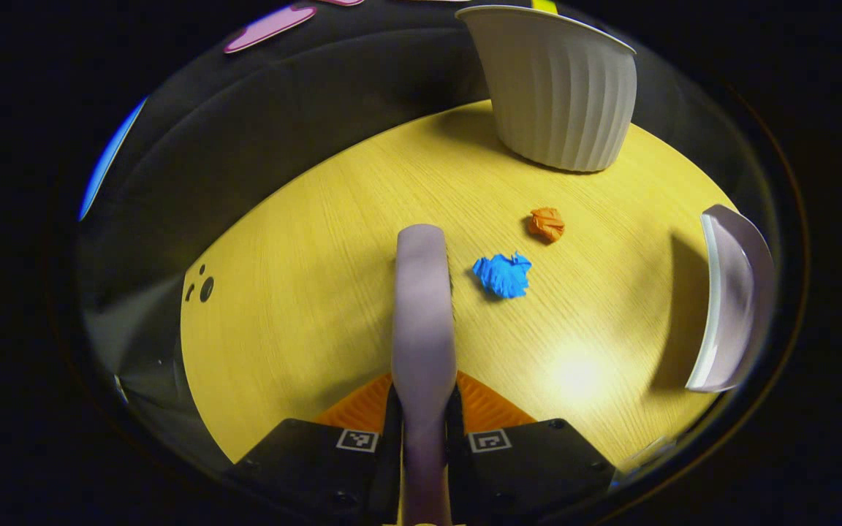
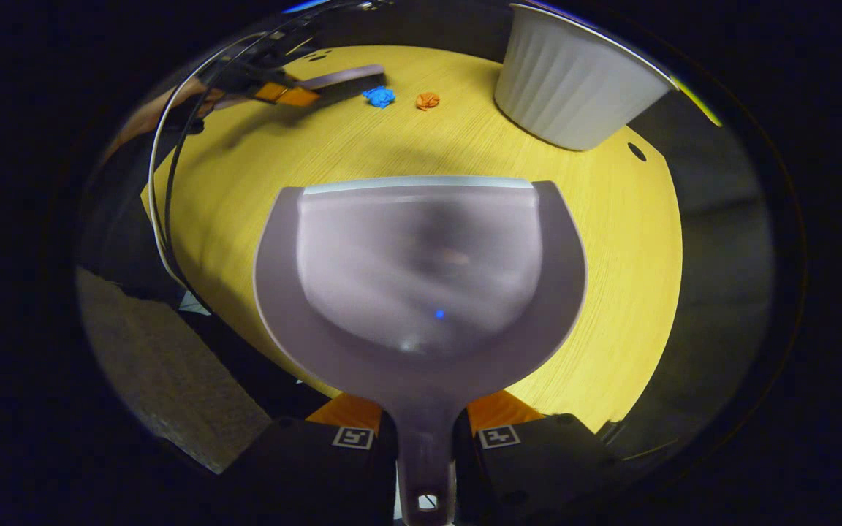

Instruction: Pick up the small broom and dustpan from the desktop, sweep the trash into the dustpan with the broom, and then empty the trash into the garbage bin.

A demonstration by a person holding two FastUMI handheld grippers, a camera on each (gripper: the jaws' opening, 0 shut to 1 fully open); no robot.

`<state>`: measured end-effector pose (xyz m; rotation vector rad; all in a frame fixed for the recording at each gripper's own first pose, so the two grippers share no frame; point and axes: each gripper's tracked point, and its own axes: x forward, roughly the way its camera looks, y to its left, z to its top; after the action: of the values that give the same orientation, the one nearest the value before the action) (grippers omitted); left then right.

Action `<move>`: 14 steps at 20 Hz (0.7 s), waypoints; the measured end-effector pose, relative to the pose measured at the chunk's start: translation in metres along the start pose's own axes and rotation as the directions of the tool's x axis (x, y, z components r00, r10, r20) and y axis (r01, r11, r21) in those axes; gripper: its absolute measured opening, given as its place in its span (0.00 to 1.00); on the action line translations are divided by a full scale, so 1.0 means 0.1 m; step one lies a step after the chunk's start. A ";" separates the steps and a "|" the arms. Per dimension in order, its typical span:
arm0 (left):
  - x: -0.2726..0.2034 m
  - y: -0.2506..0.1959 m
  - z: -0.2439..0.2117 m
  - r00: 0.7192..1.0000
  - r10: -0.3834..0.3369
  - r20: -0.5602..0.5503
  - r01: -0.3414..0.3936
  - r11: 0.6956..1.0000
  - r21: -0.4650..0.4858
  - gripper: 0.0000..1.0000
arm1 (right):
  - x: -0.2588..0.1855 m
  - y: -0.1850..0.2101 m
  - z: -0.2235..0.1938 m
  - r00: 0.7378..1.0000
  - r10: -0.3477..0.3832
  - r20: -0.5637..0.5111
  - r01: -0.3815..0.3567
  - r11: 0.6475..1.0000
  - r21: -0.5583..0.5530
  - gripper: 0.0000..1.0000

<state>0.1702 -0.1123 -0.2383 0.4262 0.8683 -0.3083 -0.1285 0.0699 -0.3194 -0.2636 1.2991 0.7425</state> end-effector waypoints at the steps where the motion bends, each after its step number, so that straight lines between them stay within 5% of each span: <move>1: 0.04 0.01 0.07 1.000 -0.001 0.004 0.001 1.000 0.015 0.28 | 0.01 0.01 0.02 1.000 0.009 -0.004 -0.009 1.000 0.002 0.37; 5: 0.19 -0.08 0.18 0.999 -0.046 -0.005 0.046 0.995 0.092 0.28 | 0.01 -0.02 0.03 1.000 0.007 -0.013 -0.007 1.000 0.013 0.35; 7: 0.22 -0.23 0.22 0.994 -0.107 0.000 0.107 0.987 0.121 0.29 | 0.04 -0.03 0.04 1.000 0.005 -0.016 -0.005 1.000 0.018 0.41; 8: 0.21 -0.30 0.25 0.990 -0.138 0.006 0.136 0.982 0.133 0.29 | 0.06 -0.02 0.04 1.000 0.006 -0.017 -0.005 1.000 0.021 0.32; 12: 0.12 -0.71 0.32 0.959 -0.284 0.017 0.278 0.946 0.165 0.29 | 0.05 -0.02 0.05 1.000 0.007 -0.021 -0.006 1.000 0.014 0.32; 14: 0.02 -0.88 0.32 0.939 -0.344 0.015 0.337 0.925 0.173 0.27 | 0.04 -0.03 0.05 1.000 0.007 -0.023 -0.007 1.000 -0.002 0.41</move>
<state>0.1551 -0.2044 -0.2428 0.4219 0.8739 -0.7150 -0.1230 0.0720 -0.3222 -0.2700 1.3212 0.7488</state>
